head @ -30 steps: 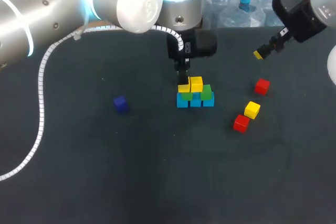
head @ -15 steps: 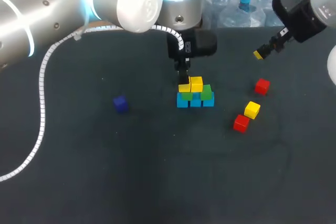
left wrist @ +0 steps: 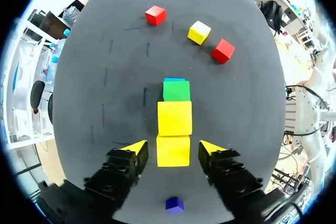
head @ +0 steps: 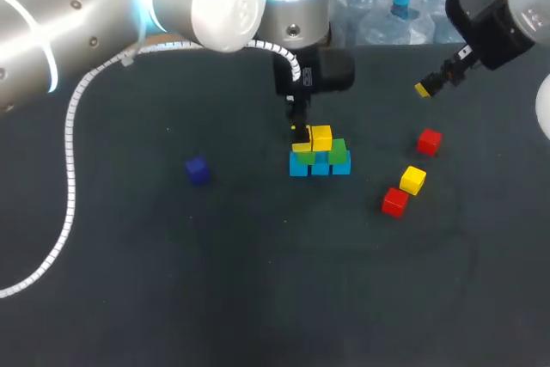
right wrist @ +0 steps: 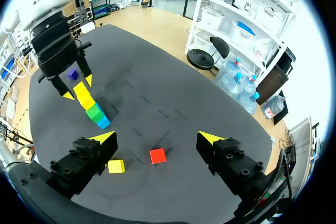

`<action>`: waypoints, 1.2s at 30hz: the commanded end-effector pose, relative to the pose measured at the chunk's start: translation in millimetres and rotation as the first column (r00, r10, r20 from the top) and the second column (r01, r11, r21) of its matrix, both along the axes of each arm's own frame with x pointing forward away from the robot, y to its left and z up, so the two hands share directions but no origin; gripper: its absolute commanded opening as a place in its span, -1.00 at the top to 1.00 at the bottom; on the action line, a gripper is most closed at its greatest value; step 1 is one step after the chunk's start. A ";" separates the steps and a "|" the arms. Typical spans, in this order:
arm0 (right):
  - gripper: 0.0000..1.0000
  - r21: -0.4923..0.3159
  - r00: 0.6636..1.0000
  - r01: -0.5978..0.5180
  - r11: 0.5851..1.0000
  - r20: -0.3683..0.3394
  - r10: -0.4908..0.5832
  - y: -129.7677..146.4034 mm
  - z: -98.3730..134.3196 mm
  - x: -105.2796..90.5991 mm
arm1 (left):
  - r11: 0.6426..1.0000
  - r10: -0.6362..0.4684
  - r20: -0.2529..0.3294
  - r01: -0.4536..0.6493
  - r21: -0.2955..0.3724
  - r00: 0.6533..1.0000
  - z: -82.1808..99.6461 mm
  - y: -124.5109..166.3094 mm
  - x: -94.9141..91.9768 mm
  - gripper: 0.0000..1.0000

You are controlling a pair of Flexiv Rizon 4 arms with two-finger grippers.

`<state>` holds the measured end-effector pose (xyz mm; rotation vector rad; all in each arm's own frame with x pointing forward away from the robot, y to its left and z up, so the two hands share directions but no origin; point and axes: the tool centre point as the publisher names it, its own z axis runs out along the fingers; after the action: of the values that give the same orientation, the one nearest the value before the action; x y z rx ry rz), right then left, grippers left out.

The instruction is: Place the blue cubes, place green cubes on the blue cubes, place the yellow cubes on the green cubes, then place the red cubes on the yellow cubes, and place purple cube on the red cubes.

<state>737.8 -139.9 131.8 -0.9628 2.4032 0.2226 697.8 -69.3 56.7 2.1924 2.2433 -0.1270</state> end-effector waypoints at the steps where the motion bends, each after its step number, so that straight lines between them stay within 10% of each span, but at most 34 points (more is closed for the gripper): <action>1: -1.00 -0.002 1.000 0.004 1.000 0.003 -0.004 0.3 -0.1 -1.3 | 1.000 0.000 -0.006 0.000 0.004 1.000 -0.3 -1.1 3.0 -0.44; 3: -1.00 -0.002 1.000 0.004 1.000 0.003 -0.004 0.3 -0.1 -1.3 | 1.000 -0.001 -0.006 0.001 0.005 1.000 -0.3 -1.0 3.1 -0.47; 5: -1.00 -0.002 1.000 0.004 1.000 0.003 -0.004 0.3 -0.1 -1.3 | 1.000 -0.001 -0.031 0.001 0.012 1.000 1.5 0.7 1.5 -1.00; 22: -1.00 -0.002 1.000 0.004 1.000 0.003 -0.004 0.3 -0.1 -1.3 | 0.961 0.194 -0.055 -0.201 -0.189 0.979 73.6 58.8 -21.5 -1.00; 27: -1.00 -0.002 1.000 0.004 1.000 0.003 -0.004 0.3 -0.1 -1.3 | 0.888 0.344 -0.044 -0.341 -0.309 0.938 88.3 84.3 -23.7 -1.00; 36: -1.00 -0.048 0.998 -0.066 0.997 -0.012 0.065 10.0 6.6 -0.4 | 0.639 0.590 -0.063 -0.514 -0.572 0.805 101.3 120.7 -15.7 -1.00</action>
<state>735.0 -135.4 131.9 -1.0426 2.3811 0.1935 700.5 22.1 160.0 1.5004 2.5481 -0.3646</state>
